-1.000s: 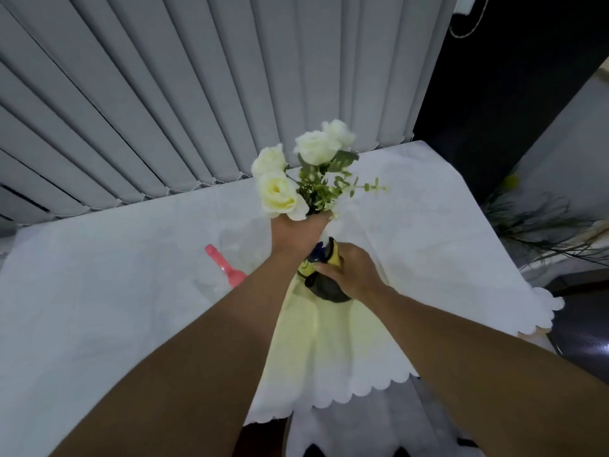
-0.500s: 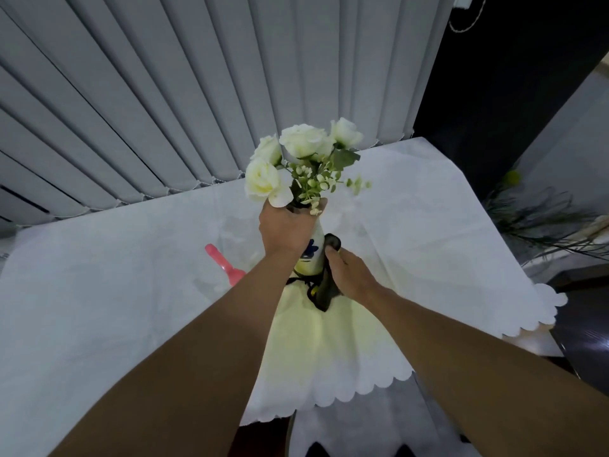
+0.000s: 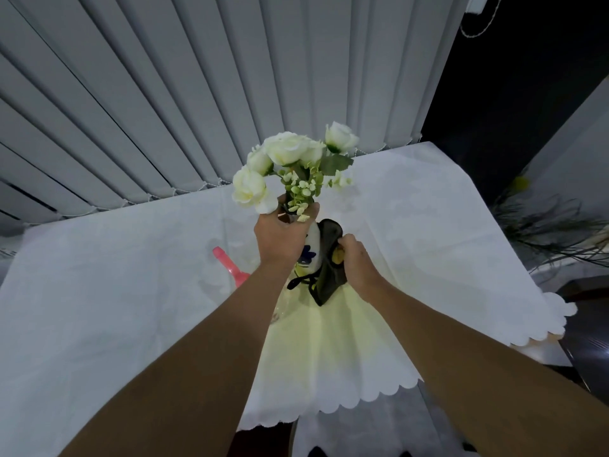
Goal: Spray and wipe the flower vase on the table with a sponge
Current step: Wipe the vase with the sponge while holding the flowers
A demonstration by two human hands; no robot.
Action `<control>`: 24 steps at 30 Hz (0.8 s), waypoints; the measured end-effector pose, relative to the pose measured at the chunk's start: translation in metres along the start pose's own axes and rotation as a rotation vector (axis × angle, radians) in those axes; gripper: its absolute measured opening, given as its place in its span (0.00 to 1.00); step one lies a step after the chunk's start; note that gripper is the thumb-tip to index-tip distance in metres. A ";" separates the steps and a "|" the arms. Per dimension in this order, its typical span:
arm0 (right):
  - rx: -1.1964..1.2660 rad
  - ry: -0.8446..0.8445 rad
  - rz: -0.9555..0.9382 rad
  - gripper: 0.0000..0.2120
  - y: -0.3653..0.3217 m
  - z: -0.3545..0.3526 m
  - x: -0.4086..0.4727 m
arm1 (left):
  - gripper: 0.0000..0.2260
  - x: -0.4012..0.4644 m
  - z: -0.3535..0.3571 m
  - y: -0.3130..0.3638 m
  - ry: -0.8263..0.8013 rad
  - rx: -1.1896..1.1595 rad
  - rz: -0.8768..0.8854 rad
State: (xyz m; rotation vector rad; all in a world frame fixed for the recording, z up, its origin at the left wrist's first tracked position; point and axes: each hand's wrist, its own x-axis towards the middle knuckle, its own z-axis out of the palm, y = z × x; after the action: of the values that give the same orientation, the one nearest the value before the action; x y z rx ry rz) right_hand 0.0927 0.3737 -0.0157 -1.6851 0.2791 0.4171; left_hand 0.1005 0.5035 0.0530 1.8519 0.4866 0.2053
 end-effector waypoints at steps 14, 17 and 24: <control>-0.126 0.047 -0.186 0.30 0.005 0.001 0.007 | 0.17 0.005 0.000 -0.006 0.018 -0.050 -0.052; -0.207 -0.030 -0.159 0.33 0.006 -0.004 0.006 | 0.13 0.001 0.001 -0.007 0.029 -0.023 -0.040; -0.235 0.003 -0.541 0.24 -0.024 0.000 -0.006 | 0.11 -0.010 -0.005 -0.002 0.068 0.134 0.055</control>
State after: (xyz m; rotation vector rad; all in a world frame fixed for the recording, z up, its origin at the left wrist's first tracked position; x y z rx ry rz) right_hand 0.0972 0.3768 0.0087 -1.9052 -0.2341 0.0421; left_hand 0.0893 0.5038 0.0535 1.9955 0.5067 0.2792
